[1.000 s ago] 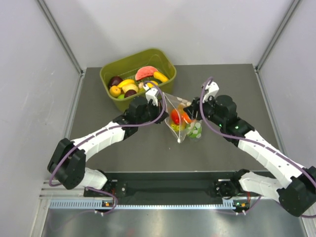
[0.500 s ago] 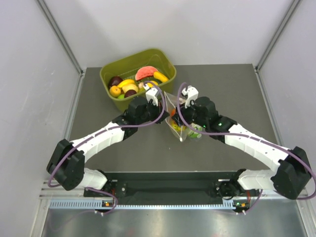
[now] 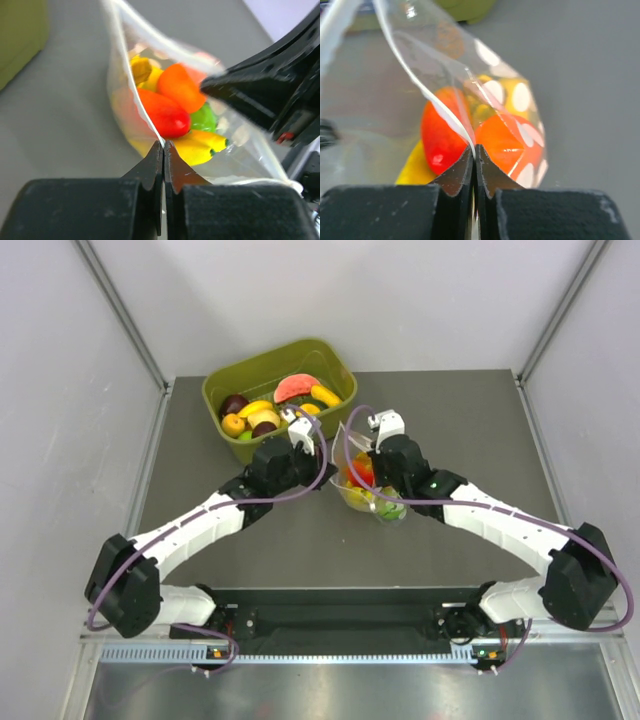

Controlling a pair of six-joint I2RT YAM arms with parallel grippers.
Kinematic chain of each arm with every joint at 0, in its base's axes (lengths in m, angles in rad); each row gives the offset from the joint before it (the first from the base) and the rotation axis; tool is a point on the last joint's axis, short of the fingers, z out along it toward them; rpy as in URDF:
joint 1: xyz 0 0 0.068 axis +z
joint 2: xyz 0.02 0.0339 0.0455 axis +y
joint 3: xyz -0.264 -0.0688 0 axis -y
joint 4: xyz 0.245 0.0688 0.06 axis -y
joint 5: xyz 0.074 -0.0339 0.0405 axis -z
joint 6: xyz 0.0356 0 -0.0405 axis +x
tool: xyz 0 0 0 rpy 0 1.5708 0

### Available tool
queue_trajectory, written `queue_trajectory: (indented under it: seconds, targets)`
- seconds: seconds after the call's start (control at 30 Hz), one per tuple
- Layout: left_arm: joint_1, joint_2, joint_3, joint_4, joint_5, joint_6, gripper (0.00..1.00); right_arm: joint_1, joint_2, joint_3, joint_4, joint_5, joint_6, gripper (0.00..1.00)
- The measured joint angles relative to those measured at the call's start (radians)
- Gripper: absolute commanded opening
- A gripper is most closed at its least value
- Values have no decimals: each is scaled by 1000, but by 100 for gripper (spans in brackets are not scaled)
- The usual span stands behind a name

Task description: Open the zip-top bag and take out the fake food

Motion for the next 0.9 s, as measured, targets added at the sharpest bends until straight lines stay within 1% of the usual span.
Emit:
queue_trajectory:
  seconds: [0.17,0.3,0.5,0.53,0.57,0.6,0.67,0.7,0.77,0.9]
  targets:
    - [0,-54,-34,-57,-112,23,0,-3,-17,0,-39,118,-6,0]
    - [2,-96,-67,-91,-187,39,0,-11,-76,0,-69,182,-7,0]
    - [0,-97,-66,-103,-228,46,0,-11,-175,0,-81,207,6,0]
    - [0,-91,-62,-103,-225,49,2,-11,-183,0,-81,200,10,0]
    - [0,-84,-55,-107,-220,53,7,-11,-188,0,-82,193,11,0]
    - [-1,-76,-45,-109,-212,60,18,-11,-191,0,-82,184,12,0]
    - [-10,-63,-25,-111,-206,74,25,-11,-192,-2,-82,169,14,0]
    - [-18,-60,-10,-121,-201,83,32,-11,-192,-3,-82,157,21,0]
    - [-39,-58,29,-135,-196,100,34,-9,-192,-10,-75,134,29,0]
    - [-112,-60,130,-140,-192,132,34,-1,-192,-37,-55,91,48,0]
